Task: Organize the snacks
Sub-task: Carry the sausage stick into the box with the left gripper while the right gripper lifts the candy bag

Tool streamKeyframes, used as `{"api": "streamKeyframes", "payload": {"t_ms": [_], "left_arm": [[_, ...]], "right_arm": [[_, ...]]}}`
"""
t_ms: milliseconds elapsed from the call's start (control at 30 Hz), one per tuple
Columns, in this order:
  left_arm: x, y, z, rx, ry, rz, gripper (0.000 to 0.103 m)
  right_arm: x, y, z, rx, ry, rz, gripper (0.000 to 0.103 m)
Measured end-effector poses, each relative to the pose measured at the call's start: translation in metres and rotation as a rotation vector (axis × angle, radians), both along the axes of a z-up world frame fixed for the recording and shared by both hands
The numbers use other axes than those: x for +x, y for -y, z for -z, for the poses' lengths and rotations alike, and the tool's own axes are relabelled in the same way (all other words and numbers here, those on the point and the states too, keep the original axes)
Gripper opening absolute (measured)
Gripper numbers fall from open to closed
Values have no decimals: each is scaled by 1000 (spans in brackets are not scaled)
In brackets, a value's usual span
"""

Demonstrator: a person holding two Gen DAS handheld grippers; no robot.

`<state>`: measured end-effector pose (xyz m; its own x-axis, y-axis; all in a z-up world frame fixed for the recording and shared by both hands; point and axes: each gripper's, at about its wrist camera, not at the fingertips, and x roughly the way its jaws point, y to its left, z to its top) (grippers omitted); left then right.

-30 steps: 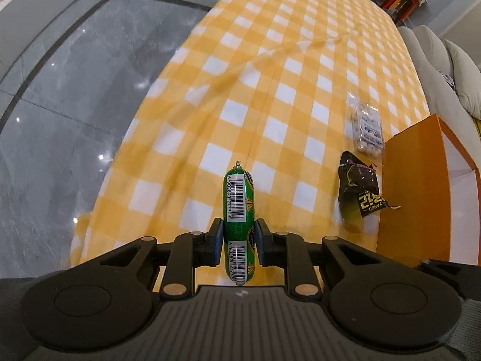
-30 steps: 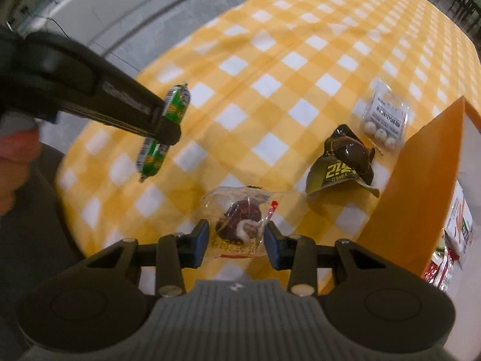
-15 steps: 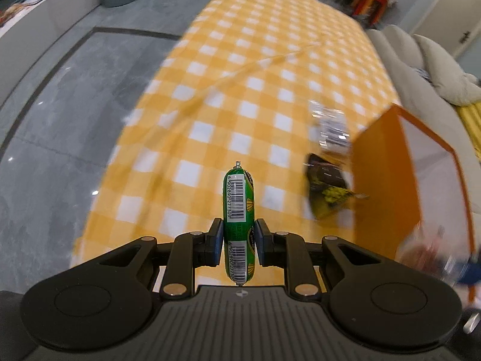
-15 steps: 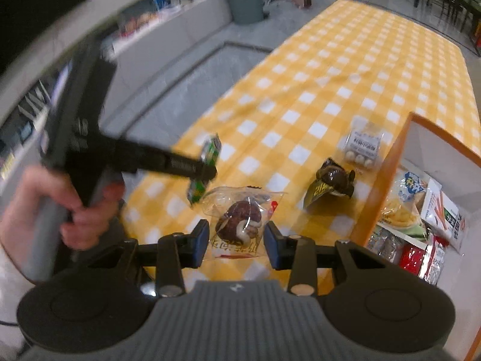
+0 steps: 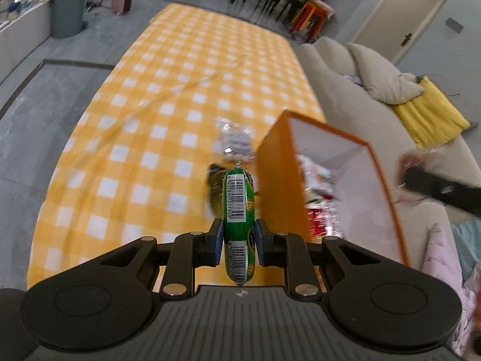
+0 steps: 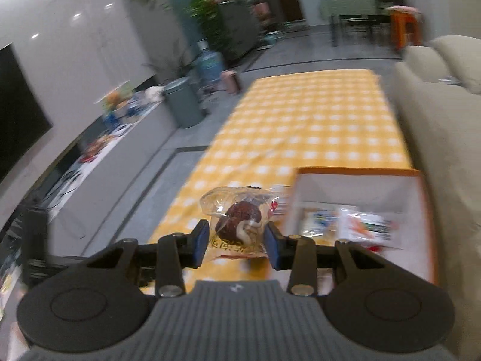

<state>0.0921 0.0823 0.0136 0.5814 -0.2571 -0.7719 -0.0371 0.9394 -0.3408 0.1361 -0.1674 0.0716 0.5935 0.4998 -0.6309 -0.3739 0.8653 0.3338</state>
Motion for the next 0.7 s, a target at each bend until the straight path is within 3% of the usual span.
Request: {"api": "streamKeyframes", "payload": {"t_ms": [167, 300, 433, 567, 700], "left_arm": [[6, 42, -19, 29, 17, 51, 24], [19, 78, -18, 47, 5, 91, 24], [41, 117, -4, 22, -51, 113, 24], [65, 154, 18, -59, -116, 147, 24], [87, 192, 41, -42, -158, 176, 24]], "right_arm": [[7, 49, 26, 16, -67, 152, 38], [9, 87, 36, 63, -86, 229, 38], [9, 123, 42, 119, -93, 300, 38], [12, 160, 60, 285, -160, 323, 38], [8, 187, 70, 274, -179, 387, 38]]}}
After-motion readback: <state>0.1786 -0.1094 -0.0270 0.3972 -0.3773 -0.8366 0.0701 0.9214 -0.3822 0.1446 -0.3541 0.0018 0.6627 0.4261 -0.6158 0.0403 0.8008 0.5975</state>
